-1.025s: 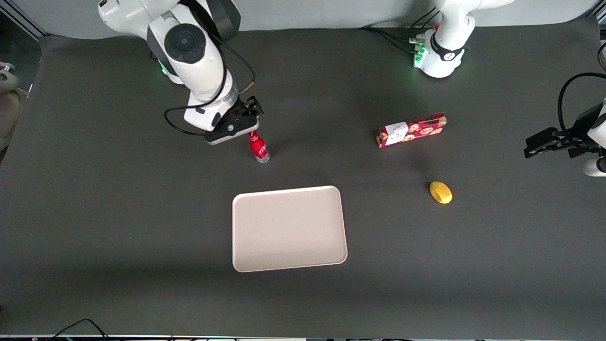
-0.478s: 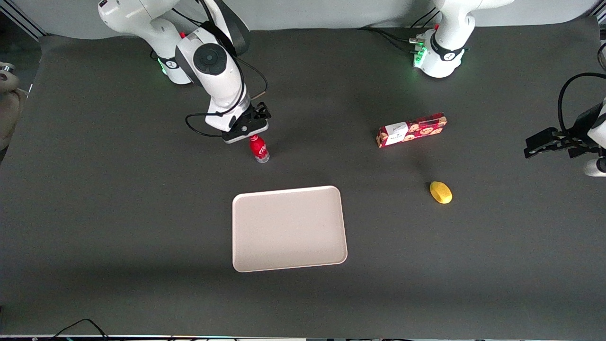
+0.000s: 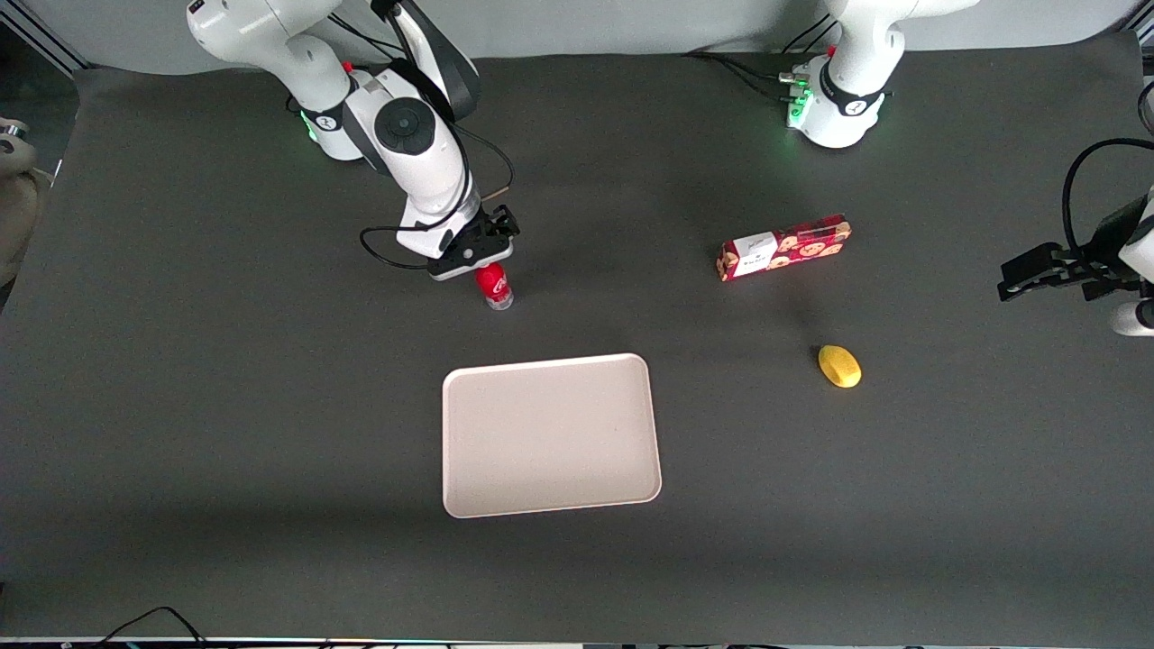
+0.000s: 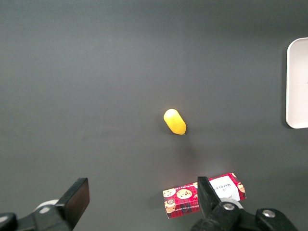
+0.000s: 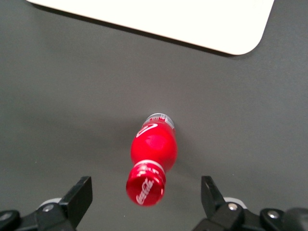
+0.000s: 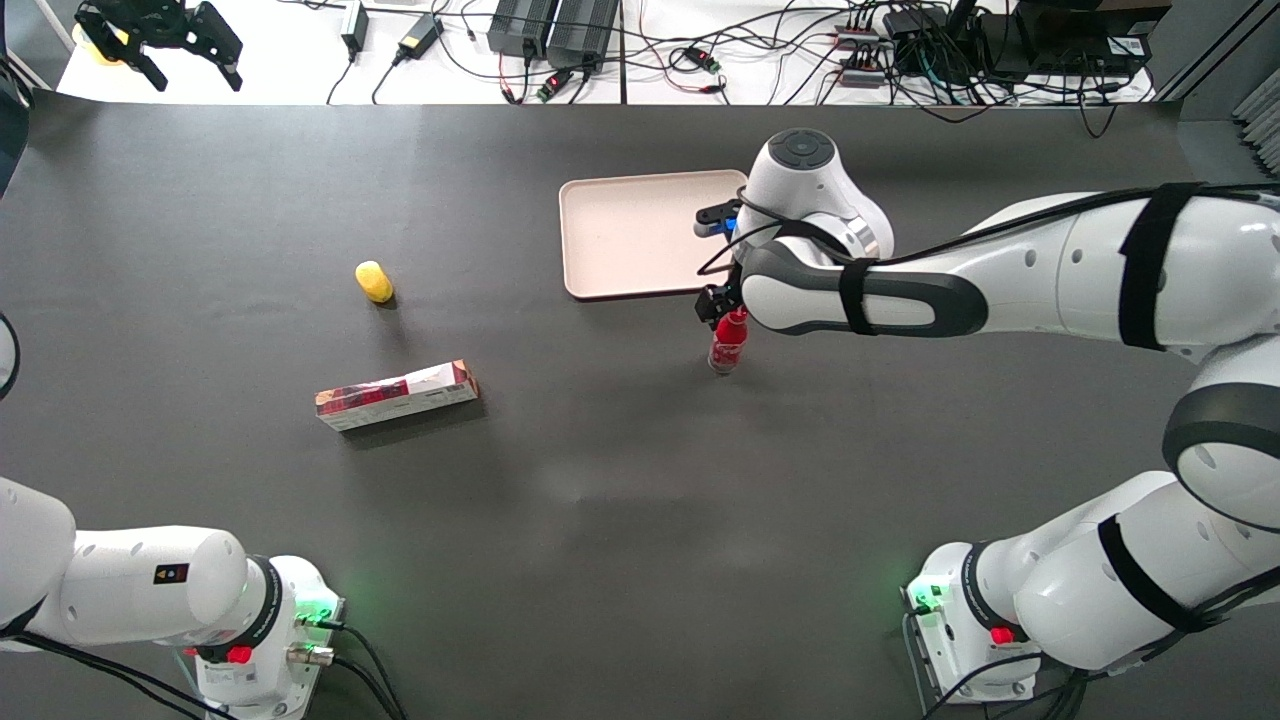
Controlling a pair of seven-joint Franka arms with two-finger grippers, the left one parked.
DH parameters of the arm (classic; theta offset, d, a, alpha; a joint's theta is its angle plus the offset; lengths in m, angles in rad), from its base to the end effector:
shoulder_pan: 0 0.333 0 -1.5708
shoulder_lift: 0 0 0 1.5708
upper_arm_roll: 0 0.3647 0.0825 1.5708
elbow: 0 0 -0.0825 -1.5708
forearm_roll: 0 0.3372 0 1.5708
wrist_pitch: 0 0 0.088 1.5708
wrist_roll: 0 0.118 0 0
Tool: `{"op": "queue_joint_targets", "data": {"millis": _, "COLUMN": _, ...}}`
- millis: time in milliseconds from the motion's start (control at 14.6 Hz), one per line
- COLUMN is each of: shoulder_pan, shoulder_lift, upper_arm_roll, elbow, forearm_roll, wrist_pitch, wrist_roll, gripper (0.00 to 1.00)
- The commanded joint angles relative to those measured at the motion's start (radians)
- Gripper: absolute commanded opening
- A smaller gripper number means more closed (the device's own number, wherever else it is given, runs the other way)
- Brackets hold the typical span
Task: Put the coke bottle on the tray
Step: 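Lower the right gripper around the bottle cap and close it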
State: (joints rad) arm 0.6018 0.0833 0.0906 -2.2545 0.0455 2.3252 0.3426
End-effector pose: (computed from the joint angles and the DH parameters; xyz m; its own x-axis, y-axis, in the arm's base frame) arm 0.3838 0.3190 0.3961 0.9494 0.3131 -0.0258 0.3122 -0.9494 -0.0336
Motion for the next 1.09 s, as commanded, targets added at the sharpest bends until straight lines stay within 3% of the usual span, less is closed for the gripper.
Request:
{"op": "queue_joint_targets", "data": {"millis": 0, "shoulder_pan": 0.012, "shoulder_lift": 0.024, "upper_arm_roll": -0.003, "elbow": 0.001, "forearm_roll": 0.007, "wrist_pitch": 0.029, "wrist_roll": 0.022, "gripper": 1.00}}
{"op": "queue_joint_targets", "data": {"millis": 273, "shoulder_pan": 0.013, "shoulder_lift": 0.030, "upper_arm_roll": -0.003, "elbow": -0.002, "forearm_roll": 0.001, "wrist_pitch": 0.029, "wrist_roll": 0.022, "gripper": 1.00}}
{"op": "queue_joint_targets", "data": {"millis": 478, "shoulder_pan": 0.015, "shoulder_lift": 0.036, "upper_arm_roll": -0.003, "elbow": 0.000, "forearm_roll": 0.001, "wrist_pitch": 0.029, "wrist_roll": 0.022, "gripper": 0.71}}
{"op": "queue_joint_targets", "data": {"millis": 820, "shoulder_pan": 0.015, "shoulder_lift": 0.036, "upper_arm_roll": -0.003, "elbow": 0.003, "forearm_roll": 0.001, "wrist_pitch": 0.029, "wrist_roll": 0.022, "gripper": 0.00}}
{"op": "queue_joint_targets", "data": {"millis": 1025, "shoulder_pan": 0.015, "shoulder_lift": 0.036, "upper_arm_roll": -0.003, "elbow": 0.012, "forearm_roll": 0.001, "wrist_pitch": 0.022, "wrist_roll": 0.024, "gripper": 0.00}}
